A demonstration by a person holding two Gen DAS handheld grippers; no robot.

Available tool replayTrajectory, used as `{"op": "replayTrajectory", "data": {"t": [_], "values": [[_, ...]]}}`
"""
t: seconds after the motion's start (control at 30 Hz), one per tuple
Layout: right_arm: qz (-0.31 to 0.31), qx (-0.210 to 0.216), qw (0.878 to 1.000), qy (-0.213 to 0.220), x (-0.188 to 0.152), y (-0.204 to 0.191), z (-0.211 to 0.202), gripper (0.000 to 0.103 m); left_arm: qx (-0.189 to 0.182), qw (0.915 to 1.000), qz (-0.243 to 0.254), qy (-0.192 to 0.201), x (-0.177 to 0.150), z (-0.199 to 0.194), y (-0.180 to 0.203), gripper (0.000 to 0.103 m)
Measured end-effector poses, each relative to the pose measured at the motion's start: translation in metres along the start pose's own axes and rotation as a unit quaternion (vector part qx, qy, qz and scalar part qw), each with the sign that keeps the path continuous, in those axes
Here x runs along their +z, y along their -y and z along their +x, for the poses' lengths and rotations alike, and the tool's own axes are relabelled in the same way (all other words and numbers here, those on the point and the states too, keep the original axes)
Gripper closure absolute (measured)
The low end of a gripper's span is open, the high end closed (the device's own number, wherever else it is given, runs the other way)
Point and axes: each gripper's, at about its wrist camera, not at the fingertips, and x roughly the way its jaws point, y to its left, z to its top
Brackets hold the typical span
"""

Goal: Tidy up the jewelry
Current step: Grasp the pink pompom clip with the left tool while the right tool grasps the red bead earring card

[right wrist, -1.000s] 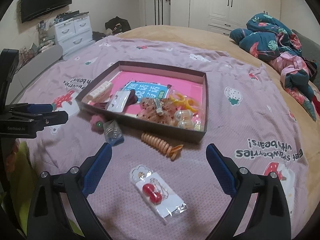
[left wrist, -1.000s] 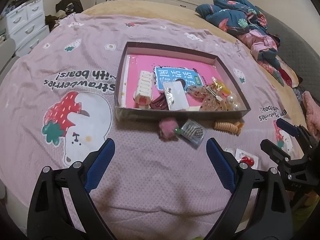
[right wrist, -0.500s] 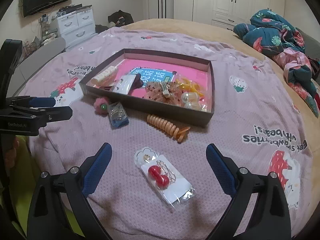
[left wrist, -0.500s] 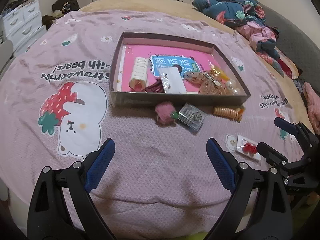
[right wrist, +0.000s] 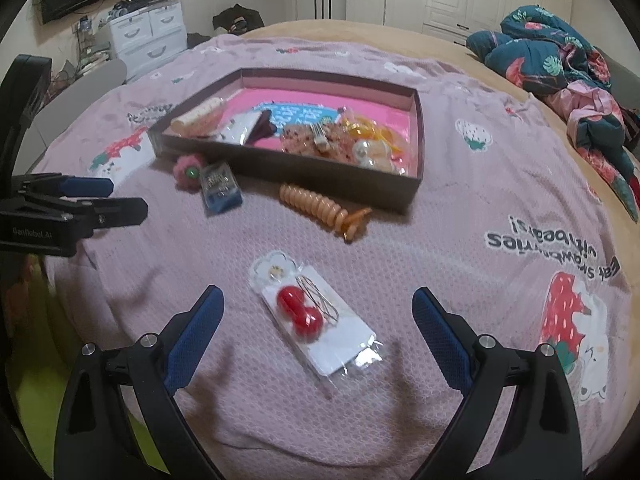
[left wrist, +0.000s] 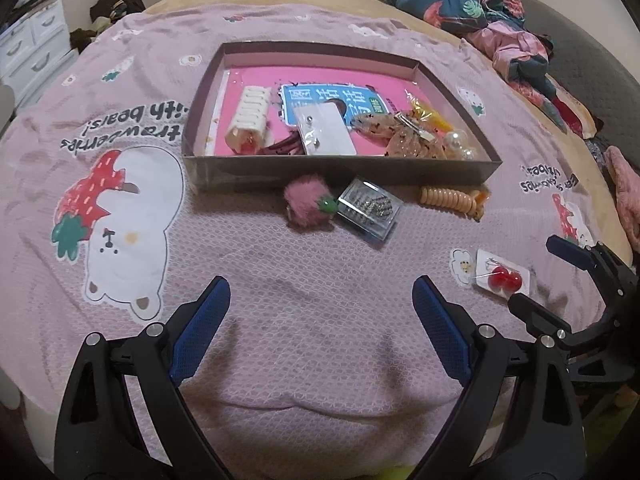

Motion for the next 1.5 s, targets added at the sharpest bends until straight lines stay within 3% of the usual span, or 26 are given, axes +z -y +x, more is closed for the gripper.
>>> {"op": "replayTrajectory", "data": {"t": [0.4,0.67,0.97,1.17,1.3,1.5], "values": [[0.002,0.007,1.000,-0.027,-0.007,0.010,0.025,0.009,0.013,0.9998,-0.005,-0.013,0.014,0.023,-0.010,0.032],[0.003,0.022,0.999,-0.035,-0.008,0.009,0.033,0.009,0.017,0.9997,-0.004,-0.017,0.026,0.037,-0.013,0.048],[-0.006,0.037,0.999,-0.033,-0.007,0.002,0.037,0.030,0.013,0.9998,-0.003,-0.014,0.036,0.047,-0.014,0.051],[-0.017,0.051,0.998,-0.030,-0.004,-0.005,0.036,0.050,0.009,0.9999,-0.003,-0.014,0.039,0.051,-0.015,0.052],[-0.020,0.060,0.998,-0.029,-0.002,-0.012,0.035,0.057,0.004,0.9999,-0.003,-0.013,0.042,0.055,-0.015,0.054],[-0.023,0.072,0.997,-0.025,0.000,-0.020,0.034,0.062,-0.016,0.9997,0.005,-0.019,0.043,0.059,-0.010,0.076]]}}
